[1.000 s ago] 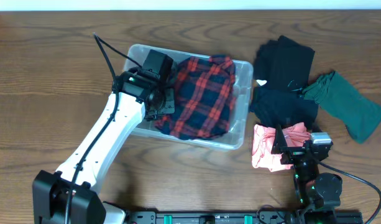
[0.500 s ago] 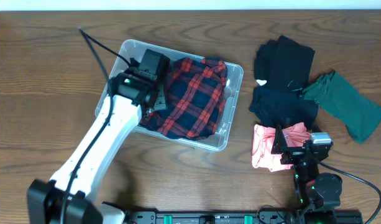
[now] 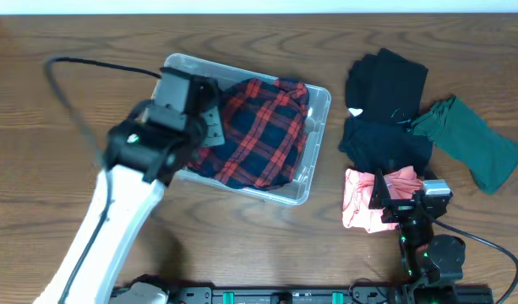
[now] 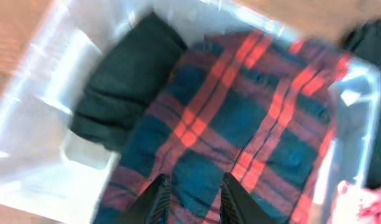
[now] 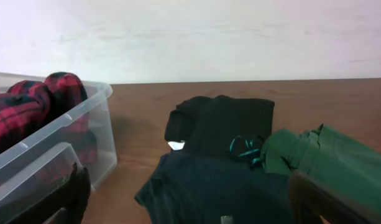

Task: Pack container
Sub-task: 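Press and tuck the plaid shirt into the bin with the left gripper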

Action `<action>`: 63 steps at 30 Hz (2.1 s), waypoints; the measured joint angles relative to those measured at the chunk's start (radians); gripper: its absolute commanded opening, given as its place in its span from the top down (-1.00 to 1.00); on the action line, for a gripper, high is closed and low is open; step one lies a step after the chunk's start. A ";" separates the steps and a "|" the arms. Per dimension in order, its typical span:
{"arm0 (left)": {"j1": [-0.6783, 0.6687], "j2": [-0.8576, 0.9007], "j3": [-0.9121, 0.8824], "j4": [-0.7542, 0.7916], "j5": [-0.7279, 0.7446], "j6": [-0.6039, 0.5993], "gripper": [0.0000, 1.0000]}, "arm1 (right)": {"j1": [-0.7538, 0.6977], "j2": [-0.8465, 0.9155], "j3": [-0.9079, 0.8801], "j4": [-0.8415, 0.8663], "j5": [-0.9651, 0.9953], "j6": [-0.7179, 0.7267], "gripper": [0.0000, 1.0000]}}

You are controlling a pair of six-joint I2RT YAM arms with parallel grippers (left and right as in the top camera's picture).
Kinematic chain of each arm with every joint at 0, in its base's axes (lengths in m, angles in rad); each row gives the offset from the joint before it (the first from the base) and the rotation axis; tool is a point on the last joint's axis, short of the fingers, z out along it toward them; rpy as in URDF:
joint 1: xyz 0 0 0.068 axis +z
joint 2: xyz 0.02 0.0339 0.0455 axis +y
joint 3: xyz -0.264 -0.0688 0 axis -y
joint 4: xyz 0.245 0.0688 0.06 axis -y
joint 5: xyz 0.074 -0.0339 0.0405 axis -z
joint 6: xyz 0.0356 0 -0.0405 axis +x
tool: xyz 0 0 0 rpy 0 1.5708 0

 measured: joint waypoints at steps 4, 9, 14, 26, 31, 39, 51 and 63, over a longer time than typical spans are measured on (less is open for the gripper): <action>-0.036 0.144 -0.053 0.022 0.035 0.001 0.46 | 0.000 0.000 0.000 0.000 0.000 0.000 -0.99; -0.090 0.360 -0.069 0.095 0.092 0.004 0.45 | 0.000 0.000 0.000 0.000 0.000 0.000 -0.98; -0.117 0.526 -0.043 0.137 0.111 0.003 0.45 | 0.000 0.000 0.000 0.000 0.000 0.000 -0.99; -0.101 0.541 0.037 0.084 0.201 -0.001 0.20 | 0.000 0.000 0.000 0.000 0.000 0.000 -0.99; -0.108 0.416 0.042 0.145 0.258 0.002 -0.02 | 0.000 0.000 0.000 0.000 0.000 0.000 -0.98; -0.117 0.277 0.084 0.441 0.238 0.088 -0.06 | 0.000 0.000 0.000 0.000 0.000 0.000 -0.99; -0.116 0.679 0.076 0.549 0.233 0.132 -0.05 | 0.000 0.000 0.000 0.000 0.000 0.000 -0.98; -0.117 0.565 0.130 0.353 0.289 0.132 -0.13 | 0.000 0.000 0.000 0.000 0.000 0.000 -0.98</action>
